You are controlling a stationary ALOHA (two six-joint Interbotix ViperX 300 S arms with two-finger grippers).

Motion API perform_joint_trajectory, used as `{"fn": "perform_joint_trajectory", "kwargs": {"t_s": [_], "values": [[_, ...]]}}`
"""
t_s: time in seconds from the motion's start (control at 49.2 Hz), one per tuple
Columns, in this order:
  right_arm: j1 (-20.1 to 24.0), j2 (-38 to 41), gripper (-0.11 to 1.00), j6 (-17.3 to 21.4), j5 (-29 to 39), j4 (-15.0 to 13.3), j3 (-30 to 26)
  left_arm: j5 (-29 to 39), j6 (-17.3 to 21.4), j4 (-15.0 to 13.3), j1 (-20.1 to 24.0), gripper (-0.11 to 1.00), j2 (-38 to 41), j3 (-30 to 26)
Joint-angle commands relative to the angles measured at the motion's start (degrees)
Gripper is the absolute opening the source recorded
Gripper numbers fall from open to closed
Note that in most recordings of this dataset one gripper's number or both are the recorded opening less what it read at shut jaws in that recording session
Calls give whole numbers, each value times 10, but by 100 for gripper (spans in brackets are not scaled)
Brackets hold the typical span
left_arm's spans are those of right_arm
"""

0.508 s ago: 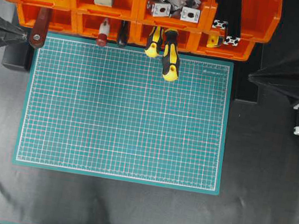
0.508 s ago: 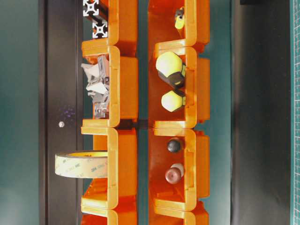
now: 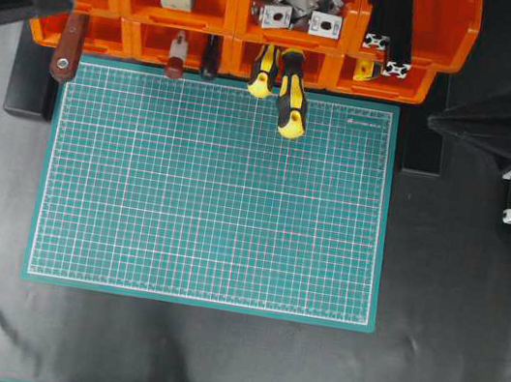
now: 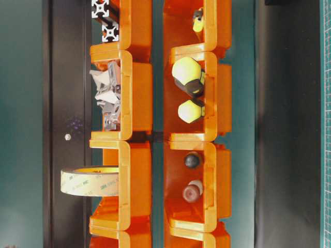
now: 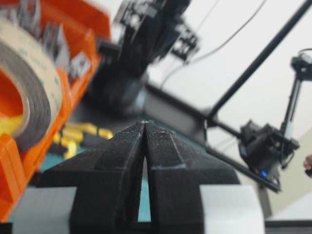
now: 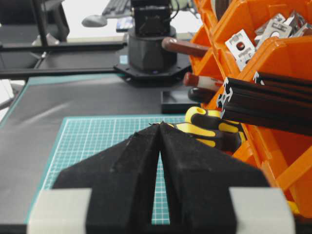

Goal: Pick foam from container rack with left arm.
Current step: 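Move the left gripper up toward the black double-sided tape roll in the bin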

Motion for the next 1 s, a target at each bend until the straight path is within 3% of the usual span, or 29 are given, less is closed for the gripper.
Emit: {"fn": "perform_joint_trajectory", "kwargs": {"t_s": [0.0, 0.284, 0.63, 0.711, 0.853, 0.975], "values": [[-2, 3, 0, 2, -8, 2, -20, 95, -40, 3, 16, 0, 19, -83], [1, 2, 0, 3, -11, 3, -20, 198, -151, 3, 51, 0, 76, -212], [16, -1, 0, 2, -11, 2, -21, 233, -167, 4, 58, 3, 123, -238], [20, -2, 0, 1, -11, 2, -21, 236, -172, 3, 64, 18, 123, -239], [25, -2, 0, 1, -11, 2, -22, 280, -187, 3, 69, 60, 135, -243], [25, -2, 0, -1, -11, 3, -22, 316, -224, 3, 73, 87, 152, -252]]}}
